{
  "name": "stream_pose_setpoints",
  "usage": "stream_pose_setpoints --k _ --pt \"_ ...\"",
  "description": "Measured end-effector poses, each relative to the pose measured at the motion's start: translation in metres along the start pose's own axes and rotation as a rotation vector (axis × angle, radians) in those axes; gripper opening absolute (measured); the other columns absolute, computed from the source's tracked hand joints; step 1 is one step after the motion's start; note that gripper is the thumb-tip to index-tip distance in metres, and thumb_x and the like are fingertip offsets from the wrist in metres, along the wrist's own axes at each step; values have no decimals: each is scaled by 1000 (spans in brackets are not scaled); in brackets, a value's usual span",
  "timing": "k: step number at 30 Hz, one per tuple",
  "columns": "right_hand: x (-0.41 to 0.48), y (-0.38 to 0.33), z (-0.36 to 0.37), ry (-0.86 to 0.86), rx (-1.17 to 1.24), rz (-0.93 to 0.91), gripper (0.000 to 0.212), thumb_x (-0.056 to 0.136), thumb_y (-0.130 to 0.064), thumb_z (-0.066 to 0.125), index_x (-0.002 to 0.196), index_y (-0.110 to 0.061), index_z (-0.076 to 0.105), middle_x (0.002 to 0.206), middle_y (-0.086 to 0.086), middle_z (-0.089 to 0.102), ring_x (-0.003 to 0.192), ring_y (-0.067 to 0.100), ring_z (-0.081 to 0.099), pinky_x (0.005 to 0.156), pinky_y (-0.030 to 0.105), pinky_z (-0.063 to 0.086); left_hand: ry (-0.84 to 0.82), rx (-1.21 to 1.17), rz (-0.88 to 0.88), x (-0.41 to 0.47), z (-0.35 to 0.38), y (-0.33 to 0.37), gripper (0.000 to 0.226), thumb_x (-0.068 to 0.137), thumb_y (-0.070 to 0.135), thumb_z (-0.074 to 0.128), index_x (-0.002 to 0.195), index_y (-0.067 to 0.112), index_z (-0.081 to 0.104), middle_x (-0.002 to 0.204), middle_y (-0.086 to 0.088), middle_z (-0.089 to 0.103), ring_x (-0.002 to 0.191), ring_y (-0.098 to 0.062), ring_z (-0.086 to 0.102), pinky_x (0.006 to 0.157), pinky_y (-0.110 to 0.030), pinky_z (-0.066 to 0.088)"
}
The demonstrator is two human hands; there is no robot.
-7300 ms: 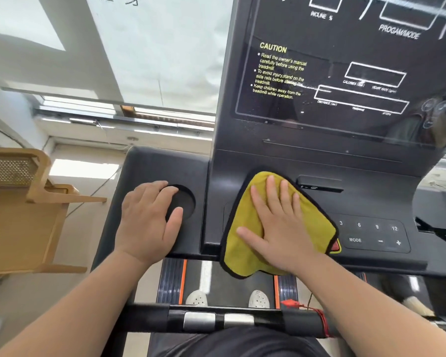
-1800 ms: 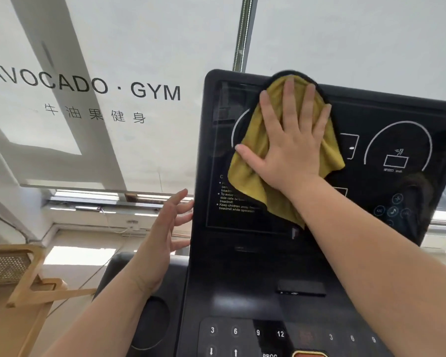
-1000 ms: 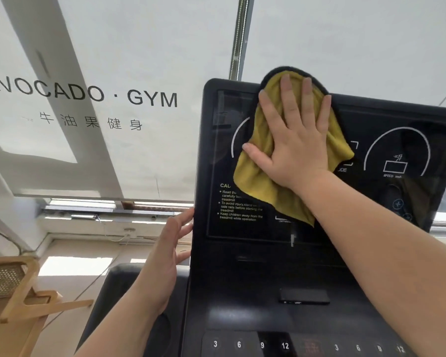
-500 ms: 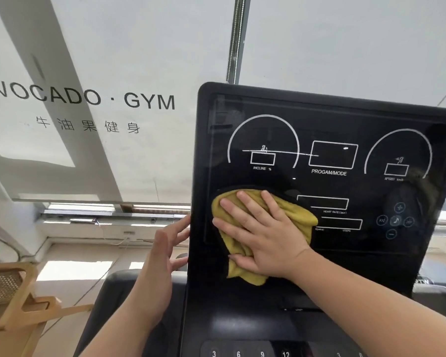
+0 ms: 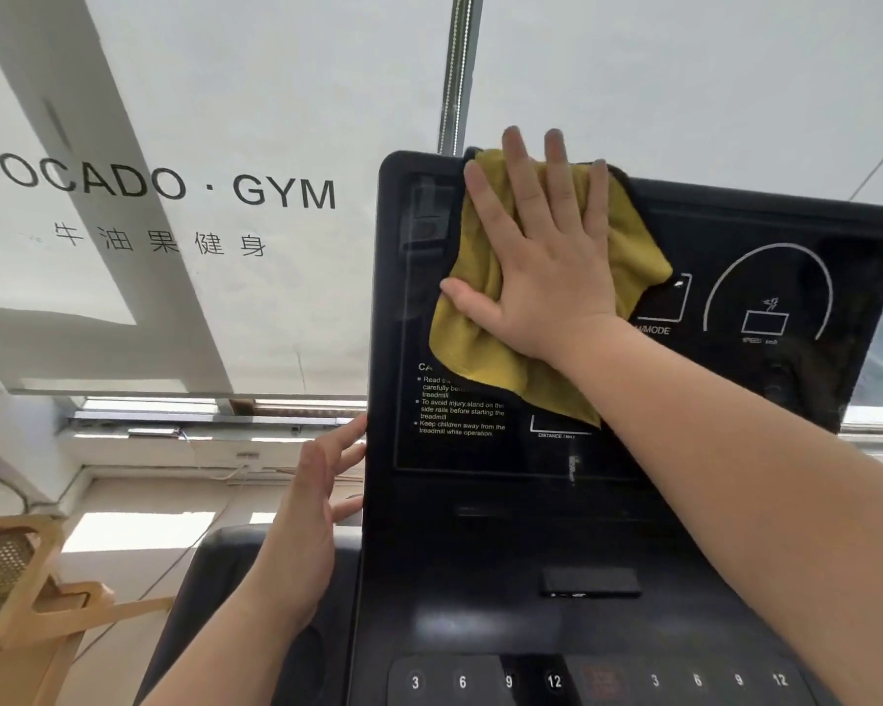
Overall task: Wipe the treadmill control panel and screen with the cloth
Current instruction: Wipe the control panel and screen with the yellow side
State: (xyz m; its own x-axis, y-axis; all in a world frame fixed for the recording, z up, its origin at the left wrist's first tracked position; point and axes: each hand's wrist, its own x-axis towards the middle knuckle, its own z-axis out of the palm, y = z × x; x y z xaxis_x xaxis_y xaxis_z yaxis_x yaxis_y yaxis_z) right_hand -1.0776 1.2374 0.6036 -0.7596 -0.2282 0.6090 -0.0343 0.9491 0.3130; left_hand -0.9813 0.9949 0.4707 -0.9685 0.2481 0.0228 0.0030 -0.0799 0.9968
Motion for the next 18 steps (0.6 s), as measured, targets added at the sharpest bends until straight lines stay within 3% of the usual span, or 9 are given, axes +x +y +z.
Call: stream_pose_setpoints --k 6,11,14,18 --pt "-64 -52 29 -44 42 -263 89 94 -76 37 166 -30 14 174 8 8 159 39 3 125 64 -1 63 79 70 2 5 -7 90 76 95 24 142 40 51 144 21 55 134 -2 50 97 -44 47" --pt "-137 -47 54 -83 2 -425 84 95 -73 40 165 -35 14 174 1 5 160 34 -1 127 60 -1 75 120 87 -1 6 -13 76 83 89 20 140 50 50 148 21 50 137 -1 45 100 -43 45" --pt "-172 -18 60 -100 -11 -411 80 95 -67 43 164 -38 15 174 -1 8 160 32 1 127 58 -1 81 125 90 -1 7 -15 74 83 89 22 140 51 49 147 23 49 137 1 44 103 -44 45" --pt "-221 9 59 -157 -7 -226 76 94 -63 41 161 -39 15 170 0 16 159 33 -1 127 57 -3 108 210 166 -2 8 -21 72 90 81 24 145 40 46 145 24 49 140 -7 43 110 -55 41"
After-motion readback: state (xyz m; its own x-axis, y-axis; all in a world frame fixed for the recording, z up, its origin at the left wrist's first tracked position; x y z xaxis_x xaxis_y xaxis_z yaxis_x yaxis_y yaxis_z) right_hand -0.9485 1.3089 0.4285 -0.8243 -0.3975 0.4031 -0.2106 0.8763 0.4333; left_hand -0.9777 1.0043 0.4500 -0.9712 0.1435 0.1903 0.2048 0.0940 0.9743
